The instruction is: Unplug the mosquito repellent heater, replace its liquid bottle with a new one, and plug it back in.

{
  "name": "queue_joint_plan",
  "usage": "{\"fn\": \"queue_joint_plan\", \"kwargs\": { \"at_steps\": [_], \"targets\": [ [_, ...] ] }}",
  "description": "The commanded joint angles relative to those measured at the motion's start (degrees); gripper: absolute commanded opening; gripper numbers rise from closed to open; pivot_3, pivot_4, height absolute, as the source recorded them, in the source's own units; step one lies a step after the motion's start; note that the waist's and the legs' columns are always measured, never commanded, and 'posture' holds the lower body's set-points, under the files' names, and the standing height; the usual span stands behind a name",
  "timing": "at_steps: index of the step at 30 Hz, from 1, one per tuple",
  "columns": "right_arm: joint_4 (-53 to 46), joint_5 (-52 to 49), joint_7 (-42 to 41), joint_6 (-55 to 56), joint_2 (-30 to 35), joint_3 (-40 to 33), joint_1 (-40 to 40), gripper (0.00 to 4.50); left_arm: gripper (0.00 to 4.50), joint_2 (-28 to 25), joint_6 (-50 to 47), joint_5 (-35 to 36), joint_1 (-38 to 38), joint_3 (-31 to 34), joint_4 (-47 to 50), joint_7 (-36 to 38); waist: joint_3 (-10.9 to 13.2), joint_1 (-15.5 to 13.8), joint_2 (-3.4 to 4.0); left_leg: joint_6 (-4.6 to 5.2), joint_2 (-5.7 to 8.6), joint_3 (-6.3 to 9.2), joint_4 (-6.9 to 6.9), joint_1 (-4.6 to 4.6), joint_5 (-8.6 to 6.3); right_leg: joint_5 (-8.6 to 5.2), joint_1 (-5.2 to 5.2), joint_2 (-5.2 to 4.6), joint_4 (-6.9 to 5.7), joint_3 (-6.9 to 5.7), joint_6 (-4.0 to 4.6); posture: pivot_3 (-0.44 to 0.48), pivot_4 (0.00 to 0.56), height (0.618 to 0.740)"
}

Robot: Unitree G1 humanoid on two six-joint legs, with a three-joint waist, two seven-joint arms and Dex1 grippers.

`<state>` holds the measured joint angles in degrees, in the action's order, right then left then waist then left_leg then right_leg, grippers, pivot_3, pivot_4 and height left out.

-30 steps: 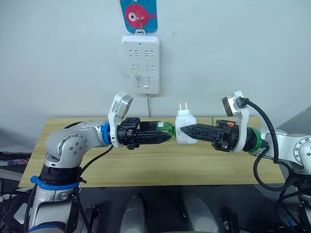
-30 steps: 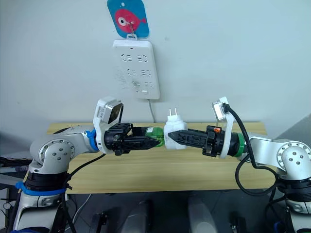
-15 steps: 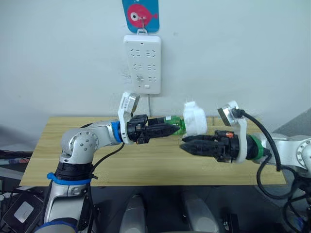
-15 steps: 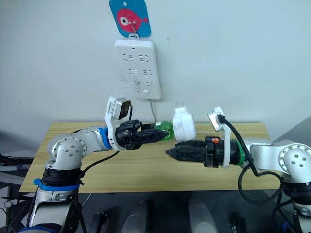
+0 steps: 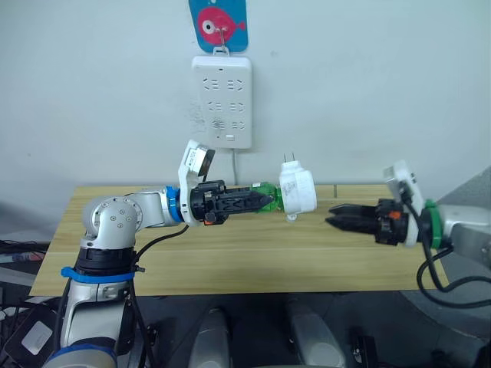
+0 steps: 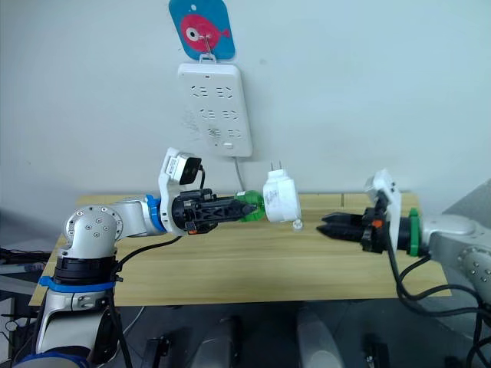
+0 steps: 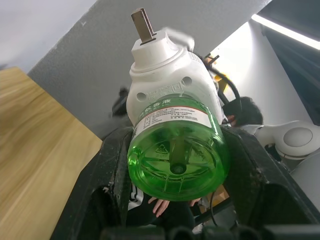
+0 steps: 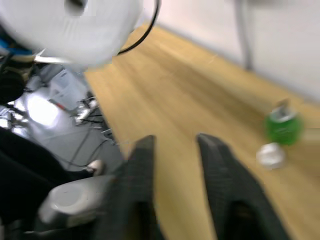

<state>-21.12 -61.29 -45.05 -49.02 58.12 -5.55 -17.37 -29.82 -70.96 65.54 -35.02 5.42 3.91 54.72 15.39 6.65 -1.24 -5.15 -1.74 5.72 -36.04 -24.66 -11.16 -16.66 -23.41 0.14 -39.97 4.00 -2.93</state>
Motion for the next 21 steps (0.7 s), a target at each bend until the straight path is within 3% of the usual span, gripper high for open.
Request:
{"fn": "queue_joint_plan", "kwargs": {
  "at_steps": [1, 21],
  "targets": [
    [-1.76, -0.09, -3.35, -0.27, -0.19, -1.16, -2.43, 0.02, 2.32, 0.15, 0.4, 1.16, -0.36, -0.16, 2.48, 1.56, 0.0, 0.0, 0.0, 0.0, 0.0, 0.01, 0.0, 0.0, 0.0, 0.01, 0.0, 0.0, 0.0, -0.01, 0.01, -0.208, 0.2, 0.736],
    [-6.15, -15.98, 1.04, -11.63, -5.73, -2.56, -11.81, 0.0, 2.32, -1.14, 2.92, -1.82, 1.0, -1.6, 4.16, 3.41, 0.0, -0.04, 0.0, 0.0, 0.01, 0.0, -0.01, 0.0, 0.0, 0.02, 0.0, -0.03, -0.02, 0.0, 0.03, -0.197, 0.202, 0.736]
  ]
}}
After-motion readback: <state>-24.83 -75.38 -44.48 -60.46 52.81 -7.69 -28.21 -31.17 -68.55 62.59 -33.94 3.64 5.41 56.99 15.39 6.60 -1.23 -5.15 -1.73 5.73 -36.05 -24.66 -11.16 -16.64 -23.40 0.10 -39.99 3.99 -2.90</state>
